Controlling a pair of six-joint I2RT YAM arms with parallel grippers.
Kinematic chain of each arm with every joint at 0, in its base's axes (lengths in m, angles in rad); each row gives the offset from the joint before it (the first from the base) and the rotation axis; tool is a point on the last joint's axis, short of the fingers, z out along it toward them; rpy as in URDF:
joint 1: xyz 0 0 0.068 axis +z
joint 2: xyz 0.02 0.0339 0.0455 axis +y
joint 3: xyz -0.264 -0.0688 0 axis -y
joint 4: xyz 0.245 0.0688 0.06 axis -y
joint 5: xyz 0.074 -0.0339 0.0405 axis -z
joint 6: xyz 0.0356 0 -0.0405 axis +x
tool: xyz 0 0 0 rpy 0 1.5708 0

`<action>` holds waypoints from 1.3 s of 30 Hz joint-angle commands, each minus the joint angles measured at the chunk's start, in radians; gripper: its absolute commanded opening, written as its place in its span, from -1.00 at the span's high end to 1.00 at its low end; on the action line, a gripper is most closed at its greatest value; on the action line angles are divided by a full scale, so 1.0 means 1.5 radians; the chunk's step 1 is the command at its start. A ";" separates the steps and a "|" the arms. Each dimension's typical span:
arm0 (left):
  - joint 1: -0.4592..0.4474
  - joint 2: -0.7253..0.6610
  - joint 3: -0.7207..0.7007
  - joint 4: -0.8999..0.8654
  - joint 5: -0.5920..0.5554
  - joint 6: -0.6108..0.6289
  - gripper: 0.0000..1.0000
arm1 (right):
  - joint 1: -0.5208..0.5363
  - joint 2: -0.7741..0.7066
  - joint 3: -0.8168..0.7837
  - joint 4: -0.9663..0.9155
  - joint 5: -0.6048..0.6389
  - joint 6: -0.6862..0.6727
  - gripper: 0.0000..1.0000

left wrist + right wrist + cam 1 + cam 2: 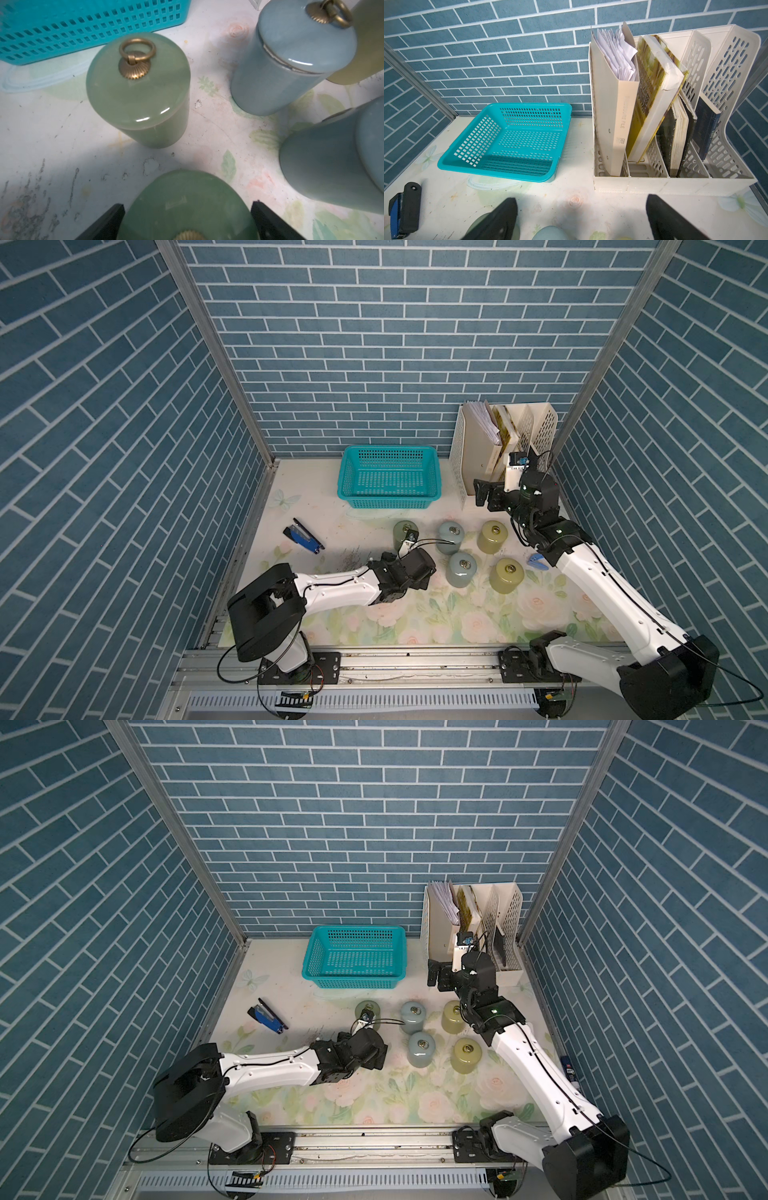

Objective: Take the tea canister out of the basket
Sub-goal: Place the tea canister at the center of the board, then reset both arms

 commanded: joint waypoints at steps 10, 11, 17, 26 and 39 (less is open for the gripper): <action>0.046 -0.144 0.116 -0.040 -0.016 0.163 -1.00 | -0.019 -0.068 -0.112 0.079 0.117 -0.010 -1.00; 0.081 -0.181 0.106 -0.026 -0.002 0.180 -1.00 | -0.021 -0.072 -0.129 0.092 0.127 -0.004 -1.00; 0.364 -0.323 0.028 0.054 0.063 0.238 -1.00 | -0.060 -0.105 -0.209 0.151 0.184 0.012 -1.00; 0.634 -0.291 -0.103 0.211 0.129 0.246 -1.00 | -0.222 -0.134 -0.343 0.272 0.176 -0.023 -1.00; 0.733 -0.216 -0.259 0.479 0.096 0.315 -1.00 | -0.291 -0.080 -0.557 0.637 0.075 -0.085 -1.00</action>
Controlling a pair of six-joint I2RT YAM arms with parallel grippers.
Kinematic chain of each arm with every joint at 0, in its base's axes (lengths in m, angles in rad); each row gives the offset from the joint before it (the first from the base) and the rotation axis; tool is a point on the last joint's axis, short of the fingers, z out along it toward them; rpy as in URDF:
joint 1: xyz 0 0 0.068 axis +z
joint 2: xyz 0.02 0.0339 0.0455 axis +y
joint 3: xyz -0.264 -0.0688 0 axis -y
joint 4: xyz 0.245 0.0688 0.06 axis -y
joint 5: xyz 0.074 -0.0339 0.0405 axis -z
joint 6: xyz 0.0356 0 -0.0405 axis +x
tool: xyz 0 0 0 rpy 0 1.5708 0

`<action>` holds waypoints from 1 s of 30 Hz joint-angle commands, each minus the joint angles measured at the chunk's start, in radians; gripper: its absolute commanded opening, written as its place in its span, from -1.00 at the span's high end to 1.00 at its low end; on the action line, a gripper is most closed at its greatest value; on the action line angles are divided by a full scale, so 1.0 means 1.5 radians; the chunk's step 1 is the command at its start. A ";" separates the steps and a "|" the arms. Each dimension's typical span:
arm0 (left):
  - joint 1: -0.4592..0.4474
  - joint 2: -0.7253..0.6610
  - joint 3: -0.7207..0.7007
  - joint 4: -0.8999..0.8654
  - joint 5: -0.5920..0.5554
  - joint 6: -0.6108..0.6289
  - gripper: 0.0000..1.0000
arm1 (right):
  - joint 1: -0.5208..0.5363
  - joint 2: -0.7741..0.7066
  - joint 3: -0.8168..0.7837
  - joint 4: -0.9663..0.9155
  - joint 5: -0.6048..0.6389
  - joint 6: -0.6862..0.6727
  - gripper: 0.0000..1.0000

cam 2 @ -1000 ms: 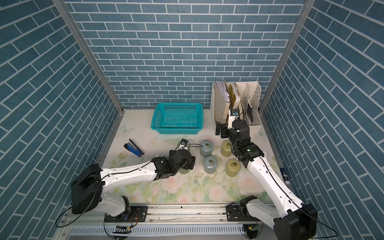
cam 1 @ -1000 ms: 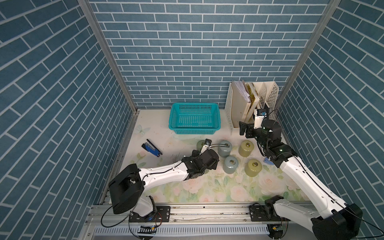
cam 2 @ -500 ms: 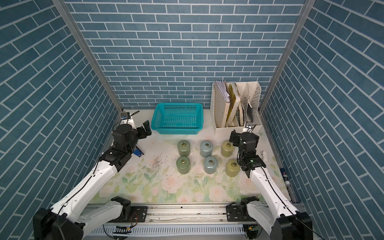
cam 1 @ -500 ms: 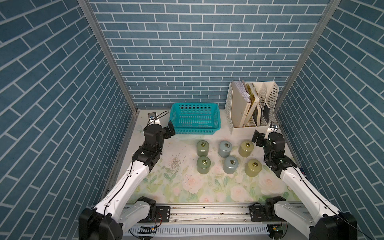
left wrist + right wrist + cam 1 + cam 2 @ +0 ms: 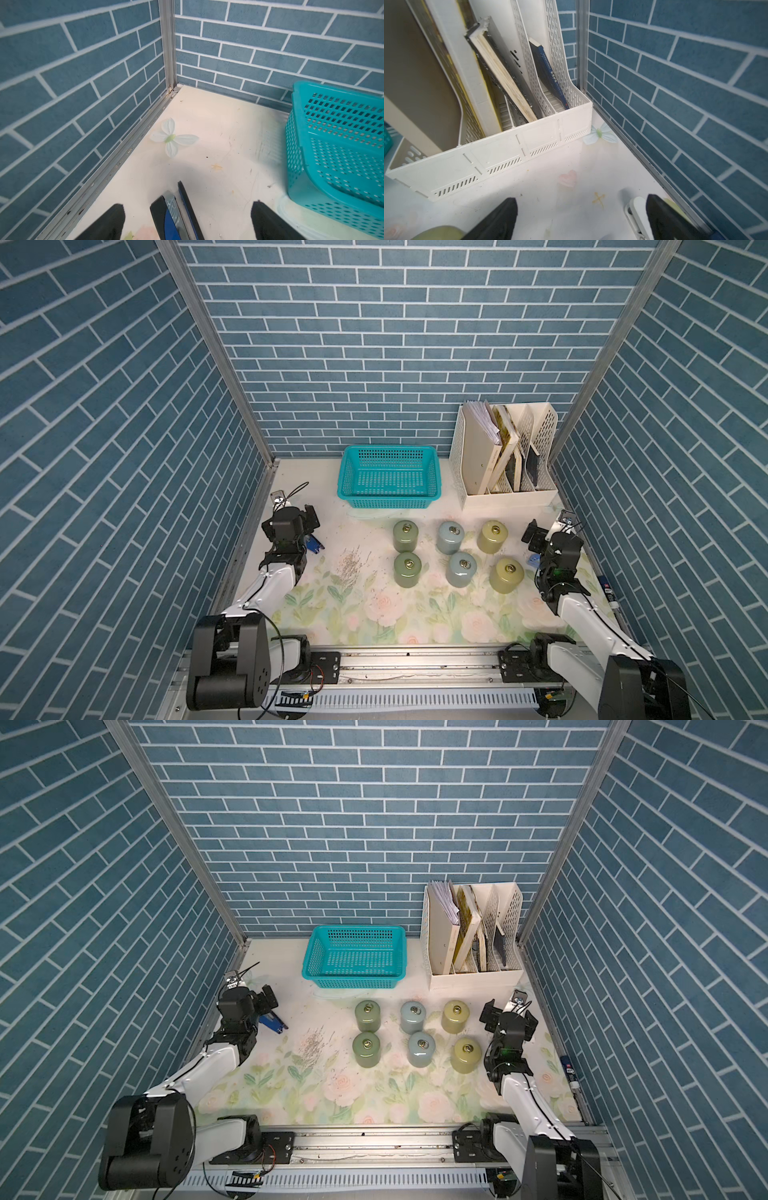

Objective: Take the tea canister out of the basket
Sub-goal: Reset both arms

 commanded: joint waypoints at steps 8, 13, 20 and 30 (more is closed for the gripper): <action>0.041 0.032 -0.104 0.265 0.057 0.061 -1.00 | 0.000 0.190 -0.064 0.385 -0.033 -0.022 -1.00; 0.042 0.036 -0.106 0.268 0.093 0.064 -1.00 | 0.004 0.259 -0.056 0.430 -0.027 -0.029 -1.00; 0.041 0.108 -0.136 0.381 0.172 0.043 -1.00 | 0.044 0.315 -0.031 0.449 0.012 -0.066 -1.00; -0.009 0.159 -0.172 0.495 0.155 0.087 -1.00 | 0.070 0.335 0.000 0.415 0.023 -0.093 -1.00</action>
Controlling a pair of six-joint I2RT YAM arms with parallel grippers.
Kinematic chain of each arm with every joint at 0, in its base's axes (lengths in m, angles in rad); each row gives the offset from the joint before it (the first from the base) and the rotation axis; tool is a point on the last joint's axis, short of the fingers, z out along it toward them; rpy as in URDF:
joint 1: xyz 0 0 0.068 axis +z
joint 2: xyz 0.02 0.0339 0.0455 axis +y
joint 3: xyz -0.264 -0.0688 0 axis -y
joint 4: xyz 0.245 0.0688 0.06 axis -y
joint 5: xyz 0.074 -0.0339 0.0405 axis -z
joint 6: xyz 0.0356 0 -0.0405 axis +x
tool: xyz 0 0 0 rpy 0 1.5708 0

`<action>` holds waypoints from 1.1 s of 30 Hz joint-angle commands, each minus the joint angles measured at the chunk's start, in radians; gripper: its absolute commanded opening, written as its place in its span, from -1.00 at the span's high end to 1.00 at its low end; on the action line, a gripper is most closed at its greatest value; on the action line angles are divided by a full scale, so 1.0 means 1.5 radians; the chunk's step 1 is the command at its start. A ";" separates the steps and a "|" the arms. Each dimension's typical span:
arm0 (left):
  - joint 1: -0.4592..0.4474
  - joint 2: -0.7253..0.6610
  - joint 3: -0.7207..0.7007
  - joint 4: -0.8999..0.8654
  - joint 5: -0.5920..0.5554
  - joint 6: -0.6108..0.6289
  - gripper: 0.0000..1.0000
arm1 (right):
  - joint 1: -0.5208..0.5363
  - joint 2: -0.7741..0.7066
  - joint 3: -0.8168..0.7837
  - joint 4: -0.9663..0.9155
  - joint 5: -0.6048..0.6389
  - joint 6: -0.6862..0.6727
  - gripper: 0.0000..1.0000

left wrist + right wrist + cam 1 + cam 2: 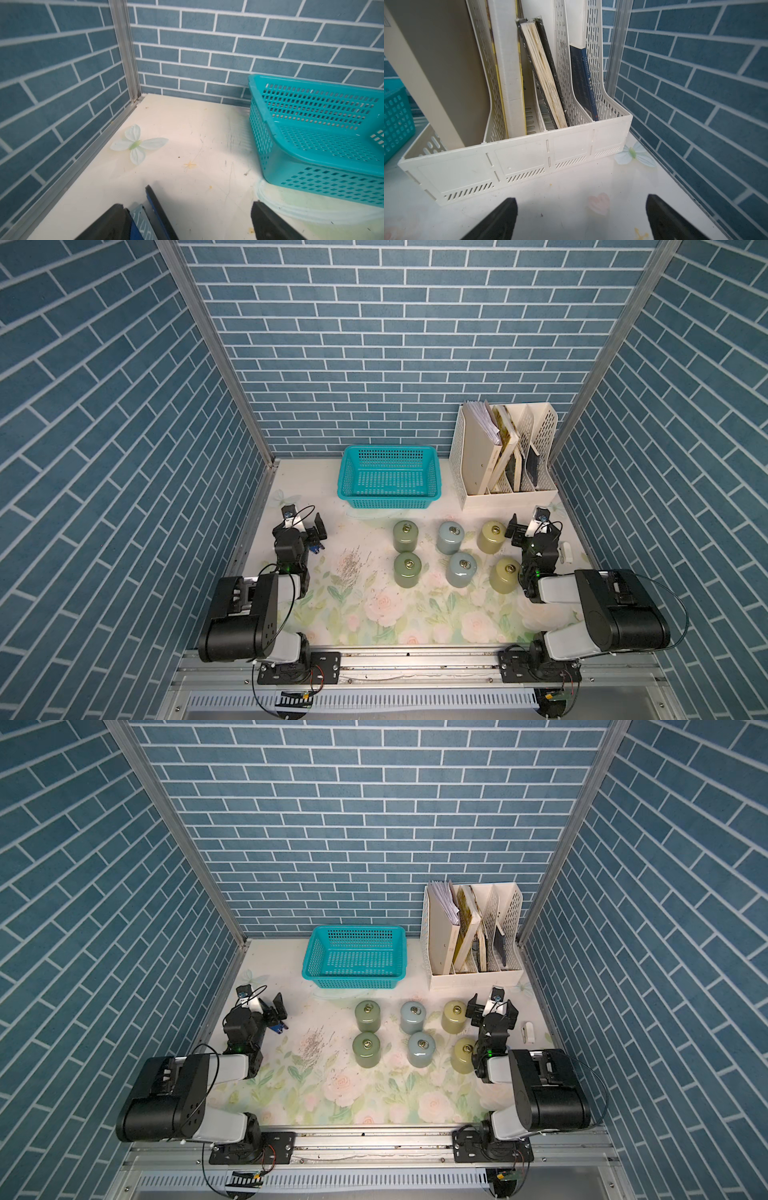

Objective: Take the tea canister out of the basket
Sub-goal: Reset both arms

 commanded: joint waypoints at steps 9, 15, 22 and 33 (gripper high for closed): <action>-0.055 0.037 -0.044 0.125 -0.046 0.057 -1.00 | 0.011 0.038 -0.051 0.148 -0.017 -0.044 -1.00; -0.055 0.036 -0.043 0.124 -0.045 0.057 -1.00 | 0.014 0.031 -0.045 0.109 -0.010 -0.042 -1.00; -0.054 0.037 -0.043 0.124 -0.044 0.056 -1.00 | 0.010 0.032 -0.045 0.112 -0.016 -0.040 -1.00; -0.054 0.037 -0.043 0.124 -0.044 0.056 -1.00 | 0.011 0.035 -0.045 0.116 -0.016 -0.041 -1.00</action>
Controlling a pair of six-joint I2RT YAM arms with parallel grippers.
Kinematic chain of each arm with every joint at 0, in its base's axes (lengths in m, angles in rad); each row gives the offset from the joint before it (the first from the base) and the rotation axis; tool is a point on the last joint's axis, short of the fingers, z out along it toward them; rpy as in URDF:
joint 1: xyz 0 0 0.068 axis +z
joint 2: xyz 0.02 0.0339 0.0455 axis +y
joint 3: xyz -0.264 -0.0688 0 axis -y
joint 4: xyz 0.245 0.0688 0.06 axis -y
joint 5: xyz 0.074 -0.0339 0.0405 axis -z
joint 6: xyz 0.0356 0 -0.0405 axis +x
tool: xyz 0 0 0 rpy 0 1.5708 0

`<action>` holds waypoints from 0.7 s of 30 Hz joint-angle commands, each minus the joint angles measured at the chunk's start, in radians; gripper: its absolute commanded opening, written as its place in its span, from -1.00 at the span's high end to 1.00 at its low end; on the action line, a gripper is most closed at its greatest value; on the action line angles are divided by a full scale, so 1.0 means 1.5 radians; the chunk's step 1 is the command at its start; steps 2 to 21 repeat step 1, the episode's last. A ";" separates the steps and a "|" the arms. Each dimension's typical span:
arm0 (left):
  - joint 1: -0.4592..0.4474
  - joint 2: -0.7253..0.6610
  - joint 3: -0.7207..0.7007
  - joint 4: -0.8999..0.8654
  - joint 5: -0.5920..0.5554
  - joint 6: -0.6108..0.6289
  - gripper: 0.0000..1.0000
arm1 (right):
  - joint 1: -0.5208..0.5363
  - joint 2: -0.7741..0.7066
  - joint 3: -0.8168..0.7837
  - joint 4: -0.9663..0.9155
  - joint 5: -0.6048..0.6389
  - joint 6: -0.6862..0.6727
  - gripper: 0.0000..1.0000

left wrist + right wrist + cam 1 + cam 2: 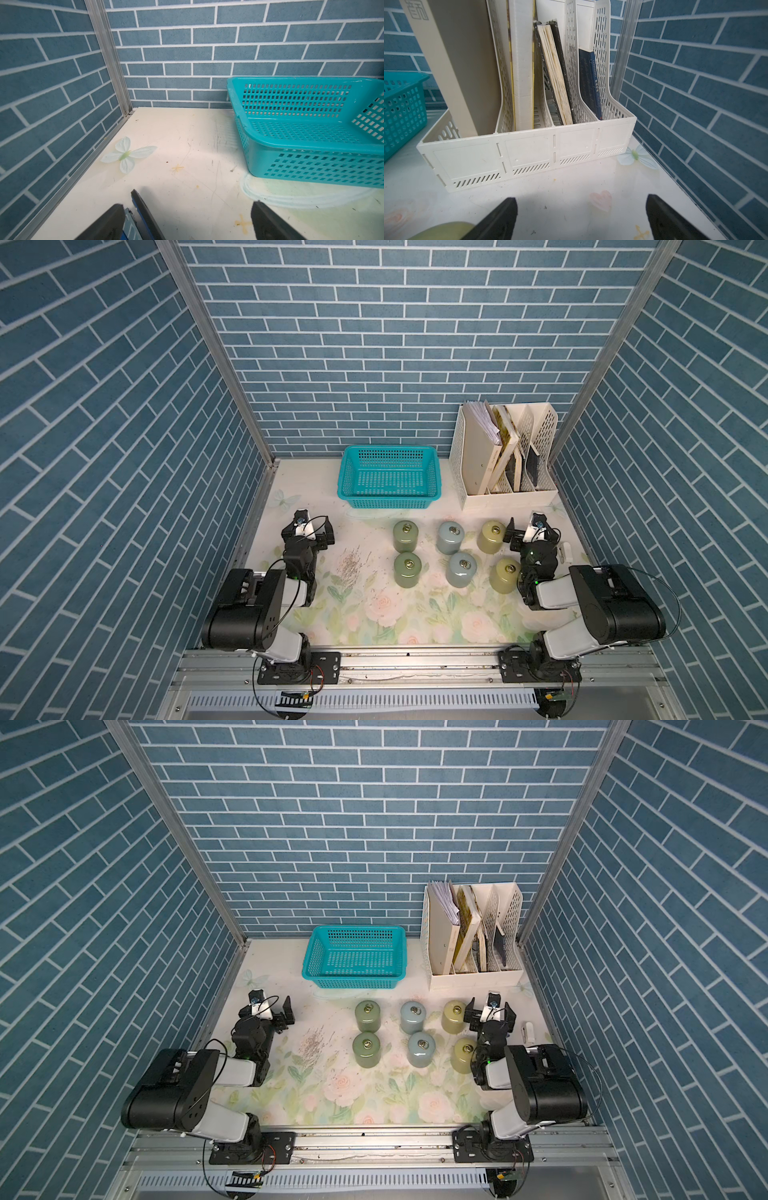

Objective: Take the tea canister out of the basket
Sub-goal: Reset both arms

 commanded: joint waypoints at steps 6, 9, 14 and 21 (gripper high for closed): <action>-0.001 0.002 0.000 0.014 -0.004 0.004 -1.00 | 0.000 0.005 -0.001 0.016 -0.003 -0.012 -1.00; -0.001 0.002 0.000 0.014 -0.004 0.004 -1.00 | 0.000 0.005 -0.001 0.016 -0.003 -0.012 -1.00; -0.001 0.002 0.000 0.014 -0.004 0.004 -1.00 | 0.000 0.005 -0.001 0.016 -0.003 -0.012 -1.00; -0.001 0.002 0.000 0.014 -0.004 0.004 -1.00 | 0.000 0.005 -0.001 0.016 -0.003 -0.012 -1.00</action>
